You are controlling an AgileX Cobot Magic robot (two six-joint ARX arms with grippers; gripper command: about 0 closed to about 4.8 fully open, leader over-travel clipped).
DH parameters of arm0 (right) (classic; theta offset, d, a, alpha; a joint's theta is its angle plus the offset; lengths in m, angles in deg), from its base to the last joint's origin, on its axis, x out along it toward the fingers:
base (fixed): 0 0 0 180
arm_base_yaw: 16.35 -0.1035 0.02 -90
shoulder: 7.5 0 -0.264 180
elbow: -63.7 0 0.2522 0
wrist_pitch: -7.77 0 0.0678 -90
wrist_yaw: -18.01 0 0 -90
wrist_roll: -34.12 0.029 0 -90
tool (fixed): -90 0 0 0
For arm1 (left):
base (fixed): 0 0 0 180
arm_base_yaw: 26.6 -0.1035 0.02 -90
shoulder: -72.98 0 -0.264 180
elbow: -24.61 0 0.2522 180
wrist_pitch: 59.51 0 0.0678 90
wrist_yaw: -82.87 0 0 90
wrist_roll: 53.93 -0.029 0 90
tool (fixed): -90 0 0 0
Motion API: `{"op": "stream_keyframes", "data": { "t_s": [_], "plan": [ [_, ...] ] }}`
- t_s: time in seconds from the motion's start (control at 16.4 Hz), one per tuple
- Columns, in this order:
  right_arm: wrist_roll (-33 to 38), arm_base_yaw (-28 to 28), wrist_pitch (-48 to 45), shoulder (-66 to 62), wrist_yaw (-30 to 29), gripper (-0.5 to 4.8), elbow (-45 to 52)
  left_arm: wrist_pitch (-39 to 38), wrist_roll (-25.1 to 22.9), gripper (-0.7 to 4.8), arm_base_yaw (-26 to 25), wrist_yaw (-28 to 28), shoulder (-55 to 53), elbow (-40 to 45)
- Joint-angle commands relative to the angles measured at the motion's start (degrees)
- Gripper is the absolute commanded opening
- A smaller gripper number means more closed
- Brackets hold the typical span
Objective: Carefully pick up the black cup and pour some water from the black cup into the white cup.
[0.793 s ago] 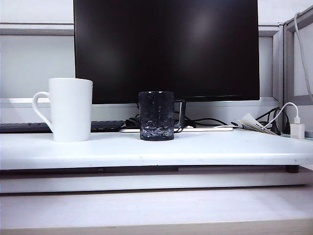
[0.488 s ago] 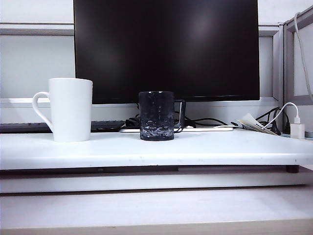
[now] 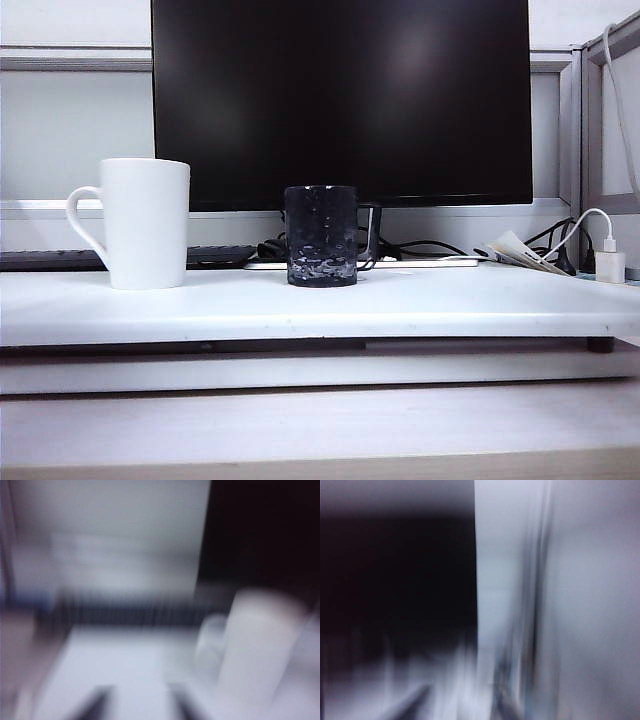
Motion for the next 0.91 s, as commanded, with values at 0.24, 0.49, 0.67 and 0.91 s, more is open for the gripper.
{"op": "stream_keyframes", "data": {
  "t_s": [0.24,0.49,0.67,0.91],
  "plan": [
    [-7.9,0.0,-5.1,-22.6,-2.1,3.3,-21.5,0.2,12.3,4.79,0.0,6.3,-3.9,-15.3],
    [-2.1,-0.5,-5.9,-43.0,-14.6,3.29,-27.8,5.6,12.5,4.79,0.3,25.1,-19.3,-16.1],
    [-1.7,-4.8,-7.8,-56.4,-18.5,3.28,-28.4,13.6,10.5,4.79,4.2,26.1,-33.5,-16.2],
    [-1.7,-10.1,-8.6,-69.7,-19.9,3.29,-28.3,18.1,7.3,4.79,15.3,21.6,-48.2,-17.5]
  ]
}}
